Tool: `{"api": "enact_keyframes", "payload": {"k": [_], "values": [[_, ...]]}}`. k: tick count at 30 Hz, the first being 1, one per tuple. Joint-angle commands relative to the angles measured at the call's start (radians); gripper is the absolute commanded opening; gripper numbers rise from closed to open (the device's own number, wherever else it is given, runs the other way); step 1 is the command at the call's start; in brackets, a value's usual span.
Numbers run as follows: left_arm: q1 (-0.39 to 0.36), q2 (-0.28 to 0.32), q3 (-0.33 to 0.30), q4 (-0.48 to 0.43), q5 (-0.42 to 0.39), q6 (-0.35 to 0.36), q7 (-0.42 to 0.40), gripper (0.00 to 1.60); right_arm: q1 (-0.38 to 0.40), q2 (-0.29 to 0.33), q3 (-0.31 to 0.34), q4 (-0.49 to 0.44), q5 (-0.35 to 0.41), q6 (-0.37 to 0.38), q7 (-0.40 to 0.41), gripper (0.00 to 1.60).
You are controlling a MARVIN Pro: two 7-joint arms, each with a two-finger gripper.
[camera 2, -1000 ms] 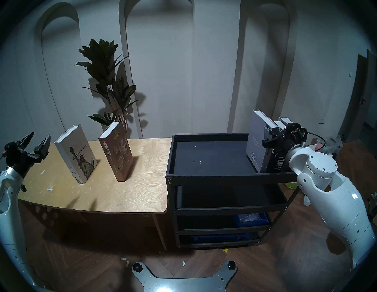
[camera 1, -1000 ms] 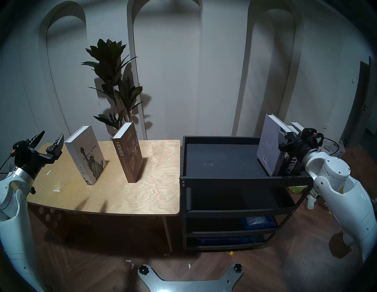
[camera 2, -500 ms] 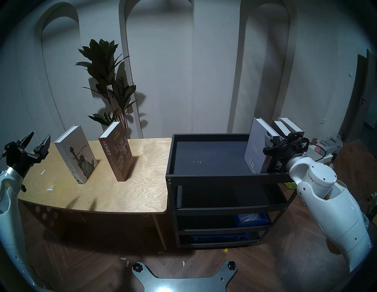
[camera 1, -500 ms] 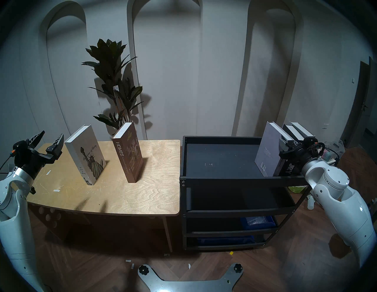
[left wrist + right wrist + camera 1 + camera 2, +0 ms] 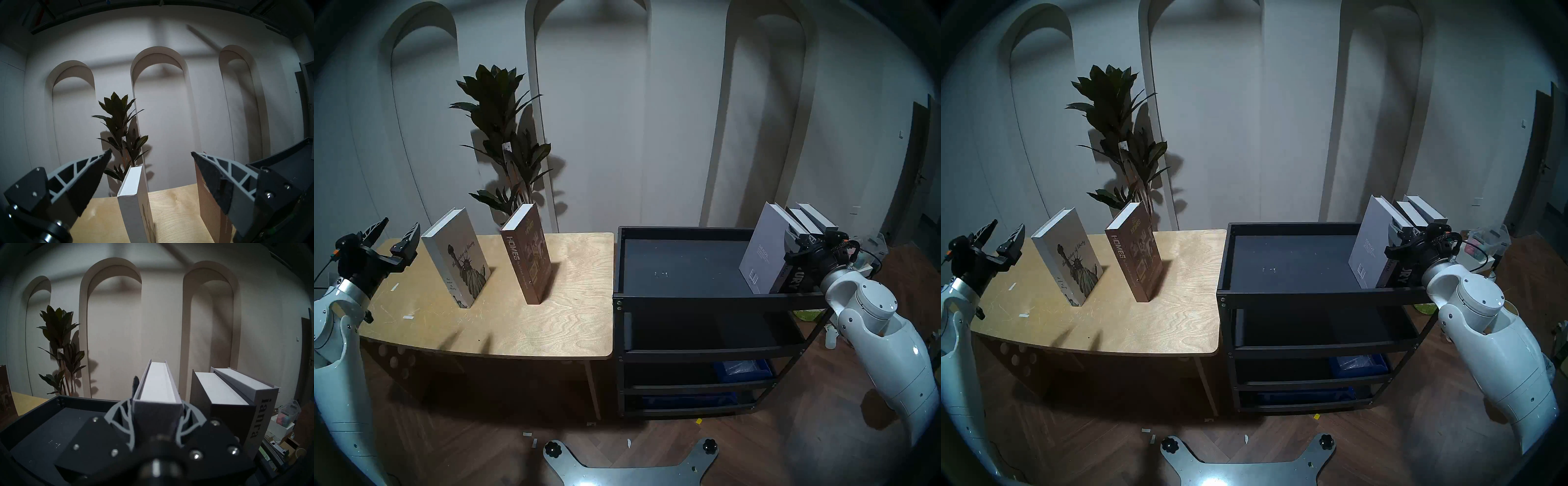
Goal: Move the books from the display table onto the shelf, standing them upright with spines facing out and tallest at one end
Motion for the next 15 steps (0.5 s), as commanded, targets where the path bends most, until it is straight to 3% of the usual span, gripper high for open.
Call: {"api": "enact_keyframes", "payload": {"k": [1,10,15], "values": [[-0.006,0.007,-0.005,-0.015,0.002,-0.006,-0.001,1.60,0.050,0.016,-0.006,-0.011,-0.003,0.009,0.001,0.00],[-0.006,0.007,-0.005,-0.015,0.002,-0.006,0.000,1.60,0.064,0.015,-0.025,-0.010,-0.007,0.023,0.000,0.00],[-0.006,0.007,-0.005,-0.015,0.002,-0.006,0.000,1.60,0.051,0.011,-0.008,-0.014,-0.006,0.025,-0.006,0.21]]}}
